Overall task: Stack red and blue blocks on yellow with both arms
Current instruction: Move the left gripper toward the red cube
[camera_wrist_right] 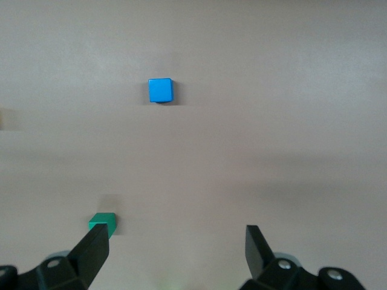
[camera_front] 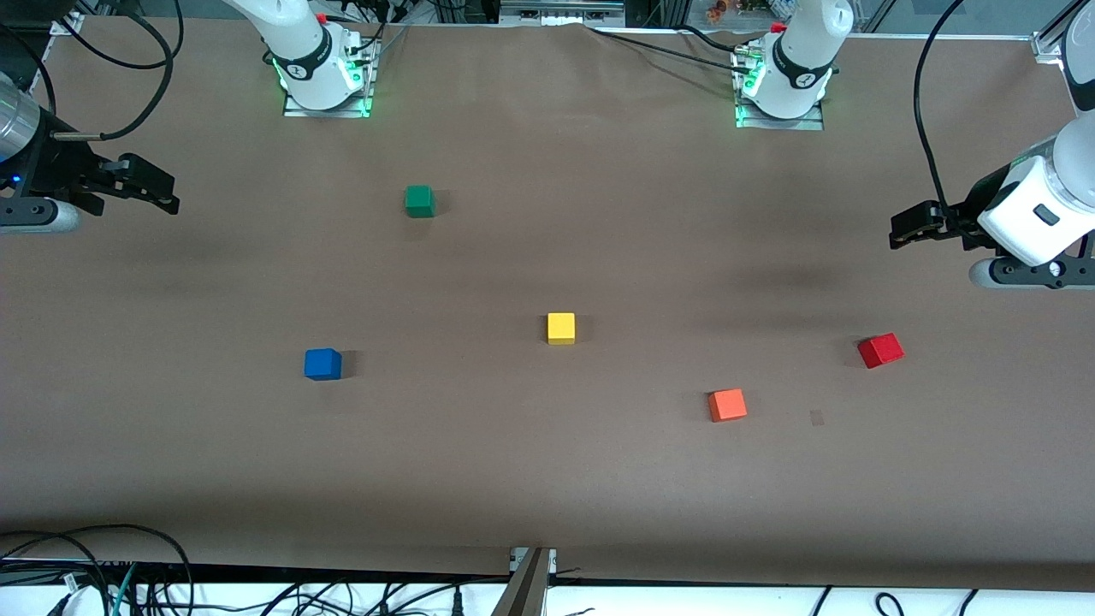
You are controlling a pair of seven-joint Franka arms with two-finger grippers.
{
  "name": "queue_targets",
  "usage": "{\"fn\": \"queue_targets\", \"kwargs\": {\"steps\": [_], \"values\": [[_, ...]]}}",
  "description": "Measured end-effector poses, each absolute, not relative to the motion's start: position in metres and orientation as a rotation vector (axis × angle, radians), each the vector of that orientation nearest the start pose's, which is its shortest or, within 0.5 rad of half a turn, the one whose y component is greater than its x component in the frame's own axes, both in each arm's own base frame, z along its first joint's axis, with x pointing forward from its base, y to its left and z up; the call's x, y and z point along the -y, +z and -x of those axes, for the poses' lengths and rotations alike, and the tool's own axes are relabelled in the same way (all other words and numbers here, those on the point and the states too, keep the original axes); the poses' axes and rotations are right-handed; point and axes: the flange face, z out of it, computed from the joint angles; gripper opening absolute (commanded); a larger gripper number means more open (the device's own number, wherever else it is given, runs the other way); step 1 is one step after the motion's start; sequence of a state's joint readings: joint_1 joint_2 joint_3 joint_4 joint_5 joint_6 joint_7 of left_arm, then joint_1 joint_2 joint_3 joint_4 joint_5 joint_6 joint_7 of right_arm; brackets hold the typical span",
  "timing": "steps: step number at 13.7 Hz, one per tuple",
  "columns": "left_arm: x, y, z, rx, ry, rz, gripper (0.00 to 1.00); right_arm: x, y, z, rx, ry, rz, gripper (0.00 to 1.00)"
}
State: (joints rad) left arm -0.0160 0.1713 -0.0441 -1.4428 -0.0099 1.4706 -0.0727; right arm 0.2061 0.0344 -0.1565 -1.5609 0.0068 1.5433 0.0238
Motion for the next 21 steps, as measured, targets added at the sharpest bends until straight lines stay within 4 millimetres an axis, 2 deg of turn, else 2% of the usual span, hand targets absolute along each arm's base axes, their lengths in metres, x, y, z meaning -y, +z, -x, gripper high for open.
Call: {"fn": "queue_targets", "kwargs": {"steps": [4, 7, 9, 11, 13, 17, 19, 21], "values": [[0.033, 0.575, -0.594, 0.025, 0.233, 3.141, 1.0, -0.03, 0.608, -0.56, 0.041, 0.085, 3.141, 0.99], [0.022, 0.571, -0.597, 0.052, 0.245, 3.141, 1.0, -0.03, 0.608, -0.56, 0.041, 0.087, 3.141, 1.0], [0.002, 0.561, -0.601, 0.105, 0.266, 3.14, 1.0, -0.03, 0.608, -0.56, 0.041, 0.087, 3.141, 0.99], [-0.021, 0.542, -0.613, 0.163, 0.265, 3.142, 1.0, -0.03, 0.608, -0.56, 0.041, 0.087, 3.141, 1.0], [-0.042, 0.517, -0.627, 0.215, 0.258, 3.143, 1.0, -0.03, 0.608, -0.56, 0.041, 0.088, 3.141, 1.0], [-0.076, 0.448, -0.66, 0.288, 0.193, 3.133, 1.0, -0.03, 0.607, -0.56, 0.041, 0.09, 3.141, 1.0], [-0.1, 0.405, -0.665, 0.341, 0.182, 3.131, 1.0, -0.03, 0.607, -0.56, 0.041, 0.093, 3.141, 1.0], [-0.113, 0.36, -0.664, 0.373, 0.146, 3.13, 1.0, -0.03, 0.607, -0.56, 0.041, 0.094, 3.141, 0.99]]}}
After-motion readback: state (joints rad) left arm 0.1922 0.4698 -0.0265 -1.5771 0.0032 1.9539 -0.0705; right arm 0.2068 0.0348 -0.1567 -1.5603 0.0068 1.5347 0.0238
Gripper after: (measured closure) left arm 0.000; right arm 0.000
